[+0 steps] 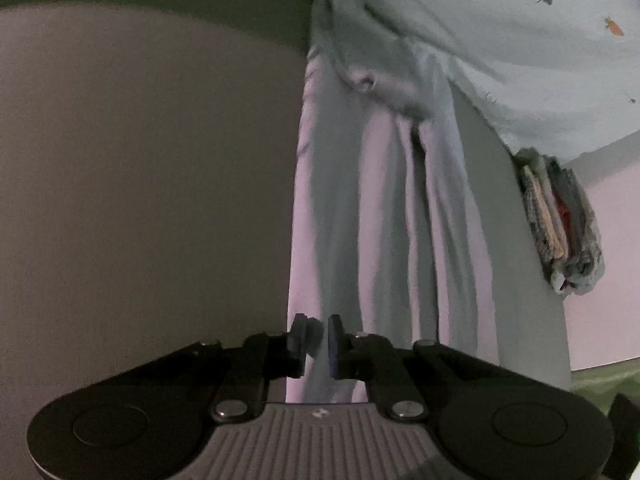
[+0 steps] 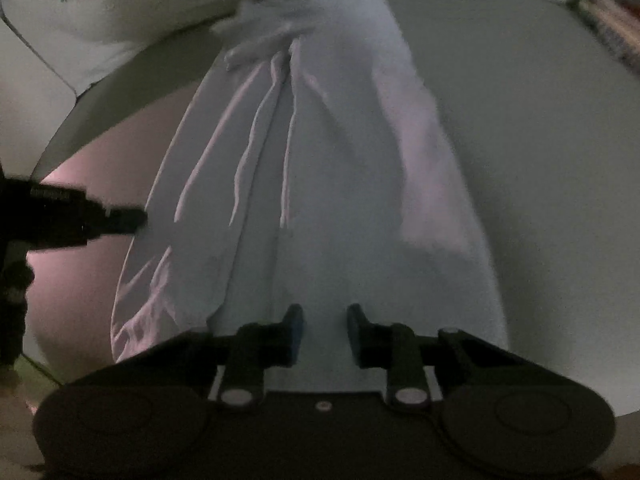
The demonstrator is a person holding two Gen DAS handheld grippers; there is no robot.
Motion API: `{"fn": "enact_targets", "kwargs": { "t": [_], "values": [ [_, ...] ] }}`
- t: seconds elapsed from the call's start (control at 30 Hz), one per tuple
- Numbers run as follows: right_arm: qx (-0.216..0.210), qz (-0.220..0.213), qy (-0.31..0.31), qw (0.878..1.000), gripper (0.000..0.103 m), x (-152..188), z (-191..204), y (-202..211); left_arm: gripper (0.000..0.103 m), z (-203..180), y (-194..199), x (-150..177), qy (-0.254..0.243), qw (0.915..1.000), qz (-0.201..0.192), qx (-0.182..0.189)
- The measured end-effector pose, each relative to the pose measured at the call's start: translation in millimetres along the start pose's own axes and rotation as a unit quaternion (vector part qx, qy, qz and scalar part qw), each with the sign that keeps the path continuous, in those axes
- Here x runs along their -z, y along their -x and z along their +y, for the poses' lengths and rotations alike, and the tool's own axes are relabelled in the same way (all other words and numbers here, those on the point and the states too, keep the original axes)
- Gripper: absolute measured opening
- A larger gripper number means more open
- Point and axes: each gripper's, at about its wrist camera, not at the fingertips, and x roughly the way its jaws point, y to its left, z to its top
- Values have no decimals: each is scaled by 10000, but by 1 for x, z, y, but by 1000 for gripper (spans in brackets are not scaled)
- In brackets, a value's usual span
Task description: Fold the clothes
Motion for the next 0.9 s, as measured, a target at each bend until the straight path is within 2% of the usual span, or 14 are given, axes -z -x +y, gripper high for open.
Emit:
{"fn": "enact_targets", "kwargs": {
  "t": [0.07, 0.1, 0.13, 0.17, 0.33, 0.53, 0.63, 0.67, 0.77, 0.83, 0.87, 0.9],
  "values": [
    [-72, -108, 28, 9999, 27, 0, 0, 0, 10, -2, 4, 12, 64, 10000, 40, 15],
    [-113, -184, -23, 9998, 29, -1, -2, 1, 14, -3, 7, 18, 78, 9999, 68, 22],
    [-166, -254, -97, 9995, 35, -2, -6, 3, 15, -4, 9, 25, 84, 9999, 76, 23],
    [-208, -302, -108, 9993, 36, -2, -9, 6, 17, -4, 12, 31, 118, 9999, 65, 26],
    [-180, -441, 107, 9988, 41, 6, -36, 21, 23, 2, 21, 72, 792, 9967, -44, 176],
    [-498, -468, -646, 9956, 44, 20, -84, 37, 31, -3, 23, 123, 1208, 9922, 37, 290],
    [-461, -530, -924, 9932, 45, 28, -96, 43, 33, -7, 14, 131, 1048, 9939, 278, 224],
    [-455, -553, -1024, 9922, 46, 33, -97, 46, 38, -7, 8, 131, 979, 9939, 445, 225],
    [-508, -617, -1310, 9882, 47, 52, -101, 51, 39, -14, -2, 133, 467, 9954, 841, -40],
    [-484, -618, -1505, 9855, 49, 64, -104, 55, 43, -24, 10, 136, 63, 9970, 752, -173],
    [-463, -563, -1629, 9839, 53, 71, -105, 57, 54, -28, 19, 138, -95, 9978, 640, -174],
    [-458, -484, -1732, 9826, 53, 78, -107, 58, 74, -29, 30, 139, -260, 9986, 445, -148]
  ]
}}
